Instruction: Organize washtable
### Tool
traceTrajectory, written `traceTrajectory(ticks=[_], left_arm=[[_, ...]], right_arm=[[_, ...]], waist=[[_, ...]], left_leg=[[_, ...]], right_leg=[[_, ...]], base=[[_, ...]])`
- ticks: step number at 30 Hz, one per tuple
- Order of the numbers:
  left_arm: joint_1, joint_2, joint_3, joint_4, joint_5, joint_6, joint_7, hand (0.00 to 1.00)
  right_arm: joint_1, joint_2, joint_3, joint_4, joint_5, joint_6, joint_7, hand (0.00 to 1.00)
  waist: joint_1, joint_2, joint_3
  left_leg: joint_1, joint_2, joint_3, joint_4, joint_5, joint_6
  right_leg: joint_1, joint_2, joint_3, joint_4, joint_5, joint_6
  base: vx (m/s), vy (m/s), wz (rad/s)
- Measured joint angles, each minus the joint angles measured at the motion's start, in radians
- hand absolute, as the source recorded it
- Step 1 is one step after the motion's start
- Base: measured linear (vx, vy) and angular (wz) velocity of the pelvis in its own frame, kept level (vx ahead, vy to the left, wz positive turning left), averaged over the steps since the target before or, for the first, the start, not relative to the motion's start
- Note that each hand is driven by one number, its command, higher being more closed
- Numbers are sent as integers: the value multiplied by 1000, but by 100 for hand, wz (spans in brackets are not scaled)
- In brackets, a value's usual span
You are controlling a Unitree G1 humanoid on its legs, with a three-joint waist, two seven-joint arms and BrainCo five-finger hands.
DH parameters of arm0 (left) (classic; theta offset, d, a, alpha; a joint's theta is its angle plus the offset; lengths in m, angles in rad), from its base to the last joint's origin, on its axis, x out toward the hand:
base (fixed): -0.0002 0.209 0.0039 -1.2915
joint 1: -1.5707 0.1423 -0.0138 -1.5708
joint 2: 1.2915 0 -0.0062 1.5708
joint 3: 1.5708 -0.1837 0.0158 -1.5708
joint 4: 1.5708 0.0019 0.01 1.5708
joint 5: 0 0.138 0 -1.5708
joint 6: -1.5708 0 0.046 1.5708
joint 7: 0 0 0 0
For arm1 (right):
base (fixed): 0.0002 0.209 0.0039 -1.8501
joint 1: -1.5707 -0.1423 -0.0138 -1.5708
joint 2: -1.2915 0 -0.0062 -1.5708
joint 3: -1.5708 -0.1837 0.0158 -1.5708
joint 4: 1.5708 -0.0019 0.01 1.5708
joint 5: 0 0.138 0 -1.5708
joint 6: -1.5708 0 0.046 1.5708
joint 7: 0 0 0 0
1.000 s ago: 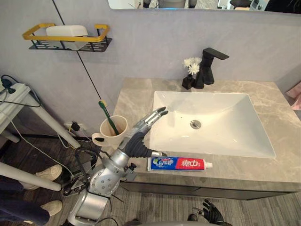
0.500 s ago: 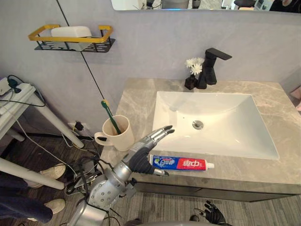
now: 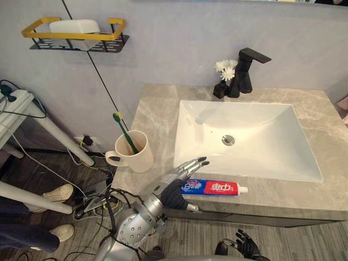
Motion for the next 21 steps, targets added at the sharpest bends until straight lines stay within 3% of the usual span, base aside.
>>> traceTrajectory(ticks=[5, 21], left_arm=[[-35, -51, -7, 41, 38, 7, 41, 0], [-64, -116, -44, 149, 68, 27, 41, 0]], right_arm=[[17, 3, 28, -38, 5, 0, -1, 0], [40, 13, 29, -87, 3, 4, -4, 0]], waist=[[1, -9, 10], [-1, -14, 20]], left_leg=[[-5, 2, 0, 3, 0, 0], [-11, 15, 18, 8, -5, -6]], right_leg=[[-5, 1, 1, 3, 0, 0], [-27, 12, 17, 17, -1, -1]], base=[[1, -1, -1], [-6, -8, -3]])
